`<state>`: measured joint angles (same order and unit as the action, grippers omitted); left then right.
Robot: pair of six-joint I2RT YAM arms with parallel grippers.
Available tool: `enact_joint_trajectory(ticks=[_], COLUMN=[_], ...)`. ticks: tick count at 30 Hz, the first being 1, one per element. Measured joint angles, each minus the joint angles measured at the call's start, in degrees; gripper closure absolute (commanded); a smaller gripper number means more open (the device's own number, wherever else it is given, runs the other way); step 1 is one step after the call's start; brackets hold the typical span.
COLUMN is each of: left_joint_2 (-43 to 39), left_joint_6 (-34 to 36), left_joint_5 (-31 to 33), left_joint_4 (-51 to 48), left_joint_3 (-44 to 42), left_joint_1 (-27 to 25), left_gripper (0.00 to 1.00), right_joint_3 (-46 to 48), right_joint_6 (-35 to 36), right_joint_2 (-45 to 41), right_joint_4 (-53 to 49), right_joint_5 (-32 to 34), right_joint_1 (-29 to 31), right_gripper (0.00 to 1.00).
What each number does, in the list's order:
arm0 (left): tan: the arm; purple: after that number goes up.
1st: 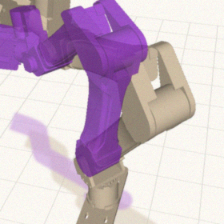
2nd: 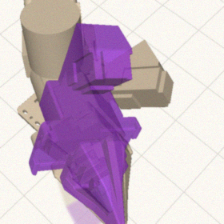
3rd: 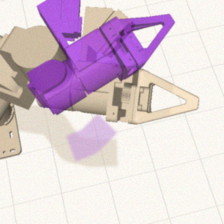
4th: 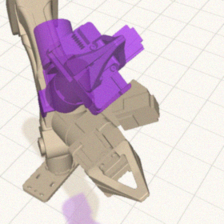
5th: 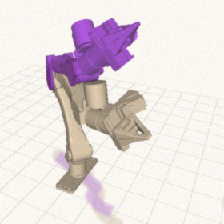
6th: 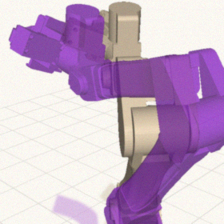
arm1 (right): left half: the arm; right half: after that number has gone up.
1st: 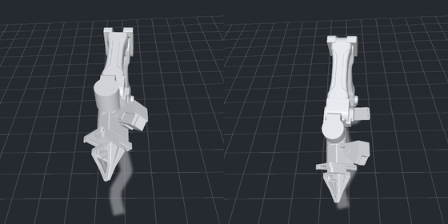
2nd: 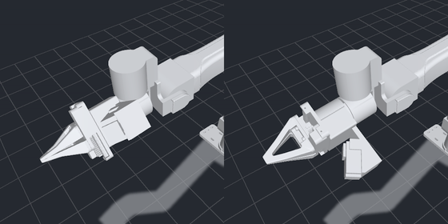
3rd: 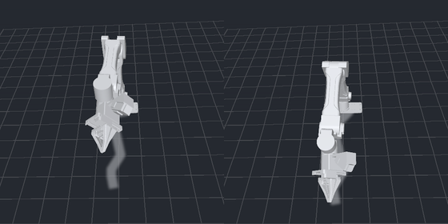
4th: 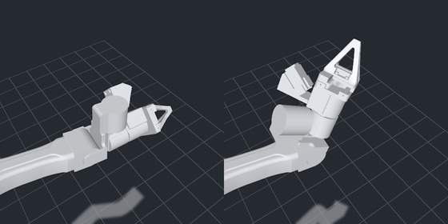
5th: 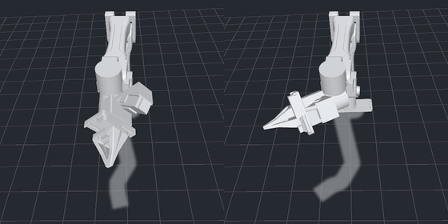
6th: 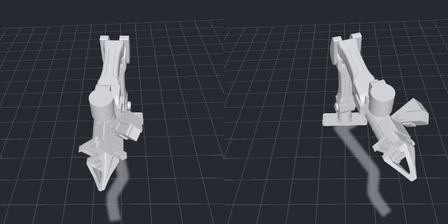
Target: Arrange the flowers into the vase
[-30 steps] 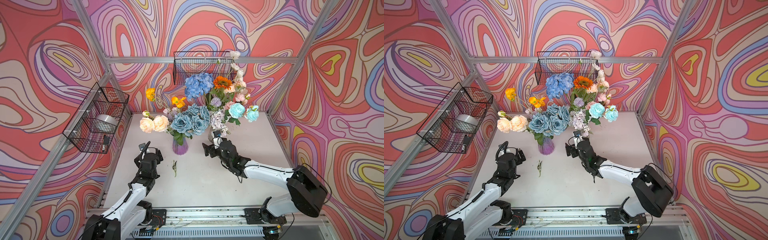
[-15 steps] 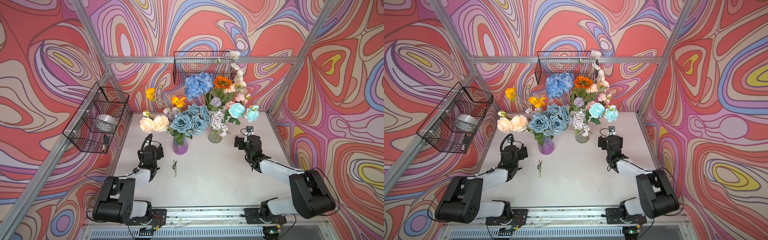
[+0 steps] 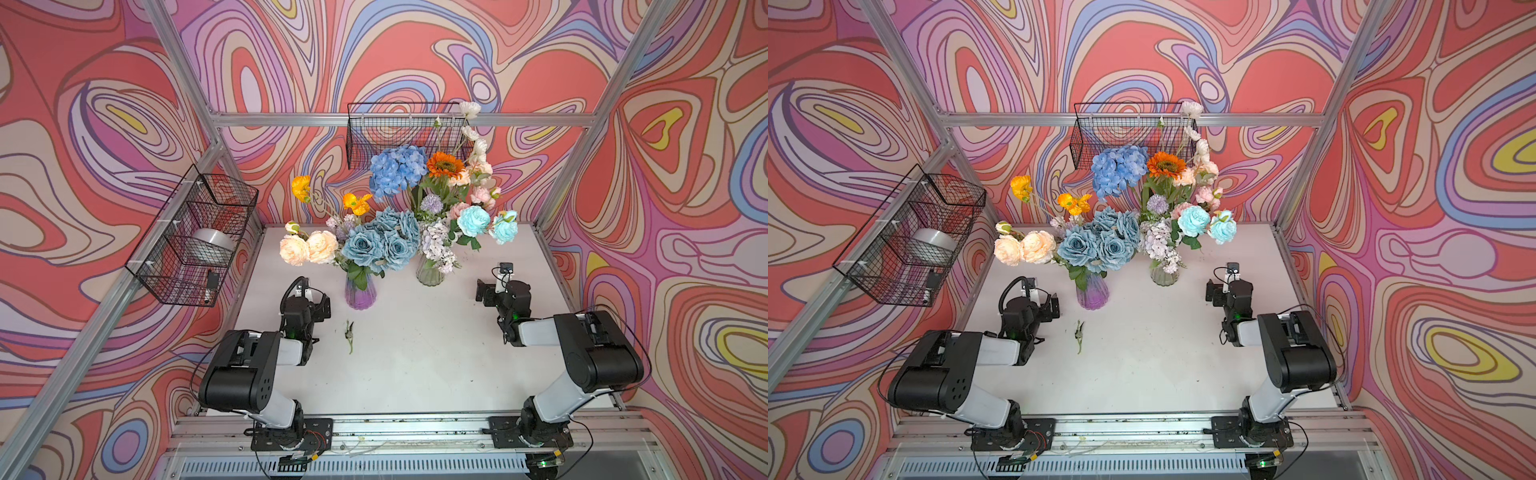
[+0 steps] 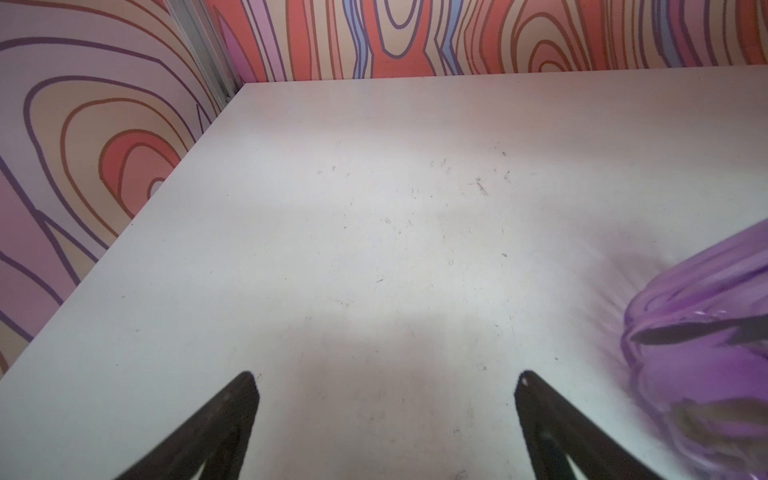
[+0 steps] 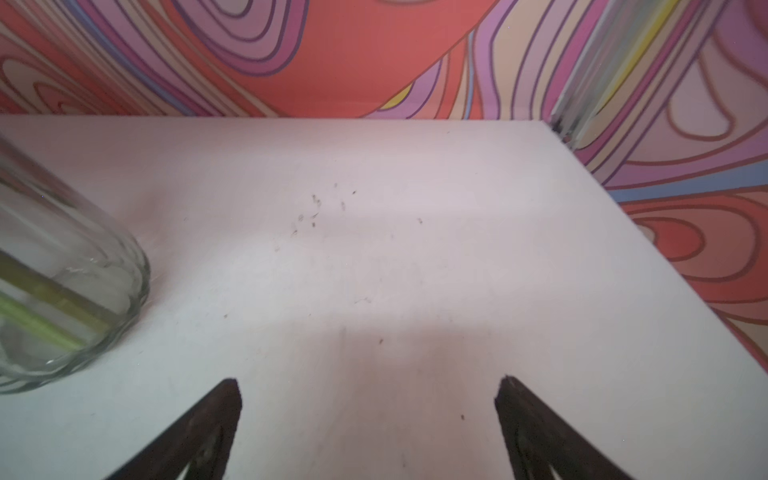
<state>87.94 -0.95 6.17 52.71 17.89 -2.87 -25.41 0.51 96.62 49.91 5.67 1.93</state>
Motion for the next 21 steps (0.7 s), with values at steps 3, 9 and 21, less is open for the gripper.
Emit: enact_joint_trajectory(ticks=[3,9,21], left_joint_2=[0.00,0.02,0.02], left_joint_6=[0.17,0.28,0.28], left_joint_5=[-0.39,-0.35,-0.09], left_joint_4=[0.61,0.68,0.37], left_joint_3=[0.02,0.11,0.46], left_joint_1=[0.09,0.26,0.26], left_gripper=[0.00,0.00,0.00], right_joint_3=[-0.20,-0.79,-0.90], right_joint_6=[-0.55,-1.68,-1.73], right_joint_2=[1.49,1.53,1.53], right_joint_4=[0.44,3.45,3.80], right_joint_5=[-0.74,-0.50,-0.37], right_joint_1=[-1.20,-1.55,-1.55], right_gripper=[0.02,0.02,0.02])
